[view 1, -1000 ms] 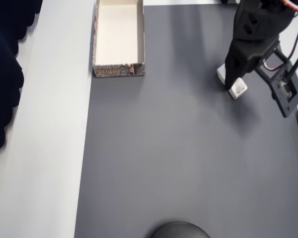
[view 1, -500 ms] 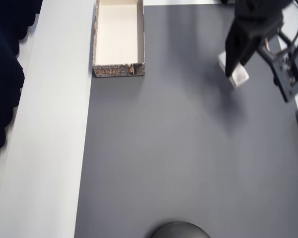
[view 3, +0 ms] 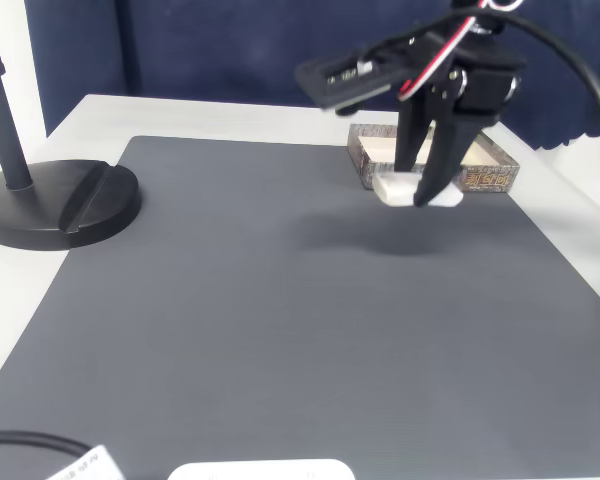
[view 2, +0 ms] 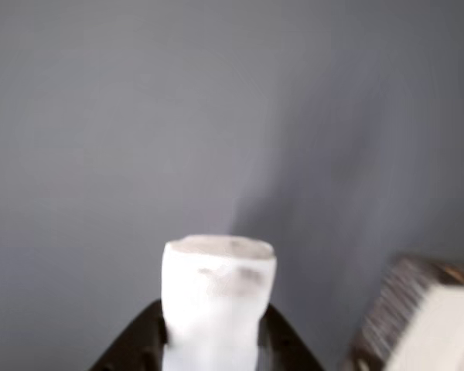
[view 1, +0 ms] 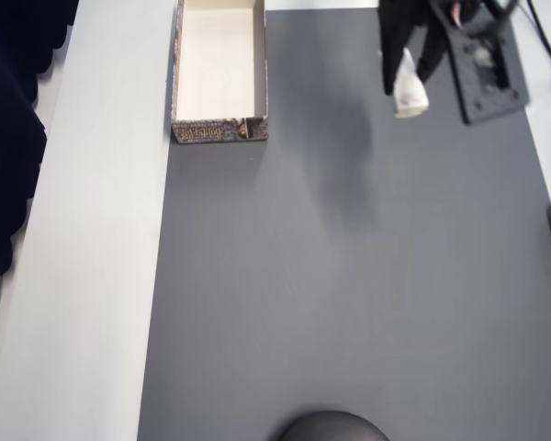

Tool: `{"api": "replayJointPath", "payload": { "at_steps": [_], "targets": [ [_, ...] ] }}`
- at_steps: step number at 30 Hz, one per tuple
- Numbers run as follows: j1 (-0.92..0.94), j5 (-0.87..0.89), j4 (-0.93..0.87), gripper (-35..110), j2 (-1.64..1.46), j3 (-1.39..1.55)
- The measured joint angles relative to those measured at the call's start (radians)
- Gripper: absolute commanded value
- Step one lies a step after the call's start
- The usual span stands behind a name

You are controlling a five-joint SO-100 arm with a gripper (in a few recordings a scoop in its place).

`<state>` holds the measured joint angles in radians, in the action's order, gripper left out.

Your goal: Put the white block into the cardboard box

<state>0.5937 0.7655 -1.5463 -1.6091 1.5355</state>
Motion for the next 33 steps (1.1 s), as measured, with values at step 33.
{"api": "replayJointPath", "payload": {
  "at_steps": [33],
  "targets": [
    [0.598,0.495,-0.138,-2,0.621,-0.795]
  ]
}}
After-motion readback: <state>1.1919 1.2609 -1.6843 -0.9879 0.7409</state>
